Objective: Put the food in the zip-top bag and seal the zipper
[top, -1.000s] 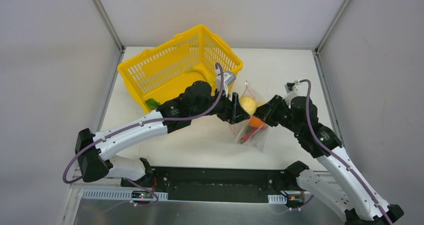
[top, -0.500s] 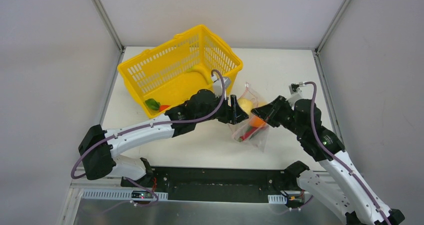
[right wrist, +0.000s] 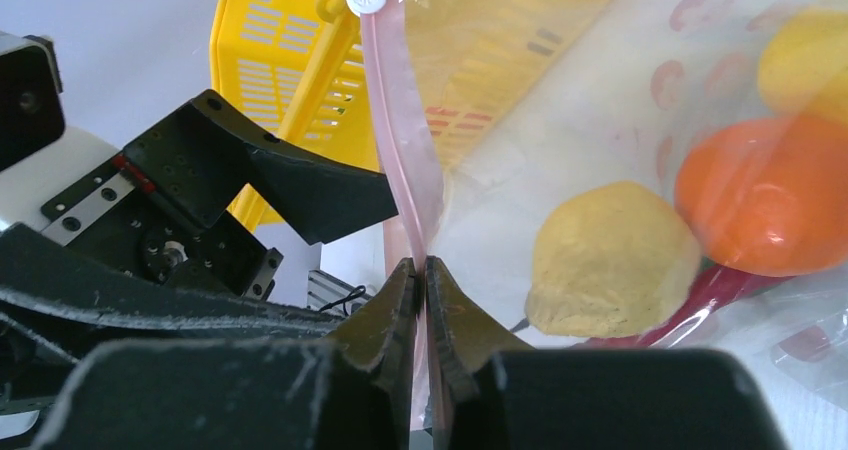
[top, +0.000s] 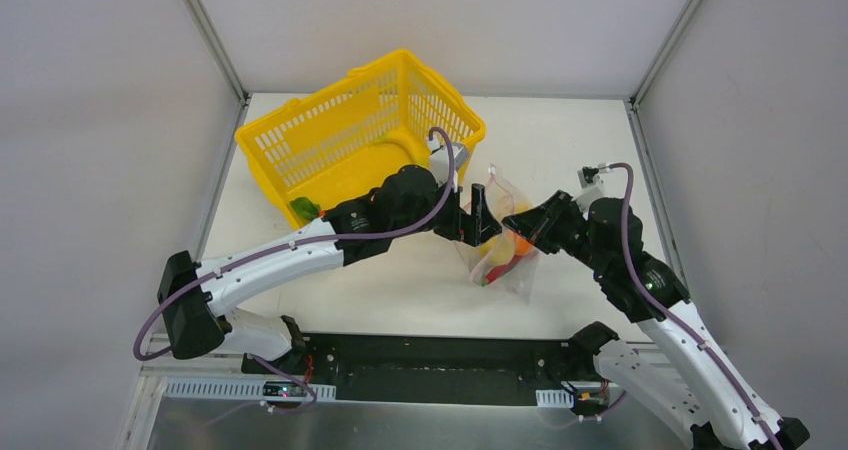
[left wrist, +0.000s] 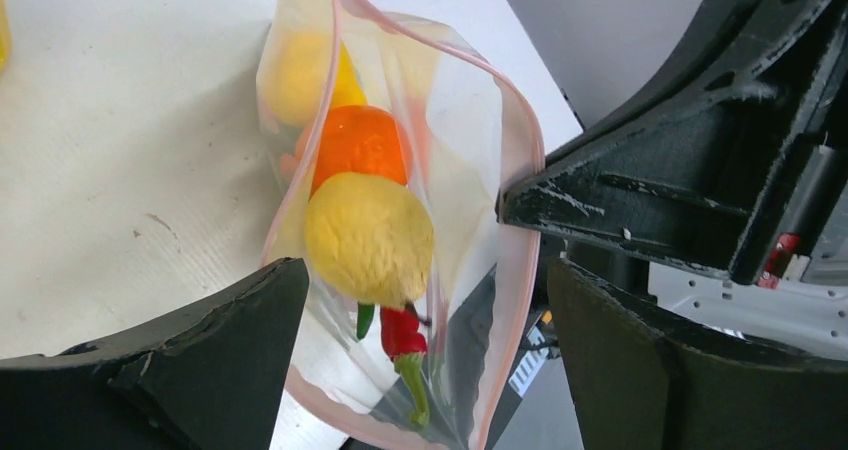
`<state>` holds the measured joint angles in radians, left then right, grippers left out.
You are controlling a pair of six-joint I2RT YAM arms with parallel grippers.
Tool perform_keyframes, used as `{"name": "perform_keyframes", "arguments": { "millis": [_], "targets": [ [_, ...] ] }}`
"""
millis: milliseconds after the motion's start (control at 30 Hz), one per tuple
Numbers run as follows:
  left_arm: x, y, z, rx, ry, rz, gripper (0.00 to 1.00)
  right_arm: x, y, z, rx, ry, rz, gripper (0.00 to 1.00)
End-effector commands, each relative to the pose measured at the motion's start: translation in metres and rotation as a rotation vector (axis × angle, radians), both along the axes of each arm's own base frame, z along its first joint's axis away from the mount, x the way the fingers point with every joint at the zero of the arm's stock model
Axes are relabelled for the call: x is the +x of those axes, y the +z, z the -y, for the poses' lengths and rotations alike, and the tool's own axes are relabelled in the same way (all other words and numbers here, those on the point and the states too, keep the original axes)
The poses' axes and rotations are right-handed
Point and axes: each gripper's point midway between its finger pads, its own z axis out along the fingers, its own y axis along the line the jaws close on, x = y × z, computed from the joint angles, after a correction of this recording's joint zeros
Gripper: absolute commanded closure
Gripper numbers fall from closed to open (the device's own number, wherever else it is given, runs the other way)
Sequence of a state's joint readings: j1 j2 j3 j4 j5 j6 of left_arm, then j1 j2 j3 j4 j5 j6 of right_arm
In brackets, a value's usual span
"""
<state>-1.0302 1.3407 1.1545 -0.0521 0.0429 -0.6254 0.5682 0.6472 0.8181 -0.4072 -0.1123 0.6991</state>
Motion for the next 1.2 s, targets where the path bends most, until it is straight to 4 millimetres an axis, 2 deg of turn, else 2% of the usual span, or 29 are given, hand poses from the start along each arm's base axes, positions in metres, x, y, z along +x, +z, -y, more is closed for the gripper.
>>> {"name": "perform_keyframes", "arguments": {
  "millis": [0, 133, 300, 400, 533, 733, 833, 1067, 1167],
  "targets": [
    [-0.005, 0.017, -0.015, 0.061, 0.010, 0.075, 0.09, 0.006, 0.019, -0.001, 0.039, -0.019, 0.055, 0.90],
    [-0.003, 0.017, -0.039, 0.139, 0.080, 0.101, 0.12, 0.007, 0.017, 0.001, 0.036, -0.029, 0.056, 0.91],
    [-0.002, -0.001, -0.067, 0.255, 0.158, 0.084, 0.13, 0.007, 0.016, 0.000, 0.035, -0.025, 0.055, 0.90],
    [-0.005, -0.007, -0.069, 0.245, 0.162, 0.076, 0.14, 0.008, 0.014, -0.001, 0.032, -0.021, 0.049, 0.91],
    [-0.013, -0.013, -0.060, 0.227, 0.113, 0.044, 0.16, 0.007, 0.013, -0.003, 0.031, -0.014, 0.046, 0.90],
    [-0.023, -0.036, -0.039, 0.196, 0.056, -0.058, 0.32, 0.006, 0.014, -0.005, 0.038, 0.000, 0.048, 0.90],
    [-0.024, -0.041, -0.035, 0.185, 0.060, -0.077, 0.46, 0.006, 0.016, -0.004, 0.040, 0.001, 0.054, 0.91],
    [-0.024, -0.032, -0.026, 0.183, 0.013, -0.060, 0.70, 0.004, 0.016, -0.003, 0.036, 0.003, 0.056, 0.90],
    [-0.023, -0.027, -0.023, 0.188, -0.003, -0.044, 0.86, 0.003, 0.018, -0.003, 0.033, 0.009, 0.072, 0.90]
  ]
}}
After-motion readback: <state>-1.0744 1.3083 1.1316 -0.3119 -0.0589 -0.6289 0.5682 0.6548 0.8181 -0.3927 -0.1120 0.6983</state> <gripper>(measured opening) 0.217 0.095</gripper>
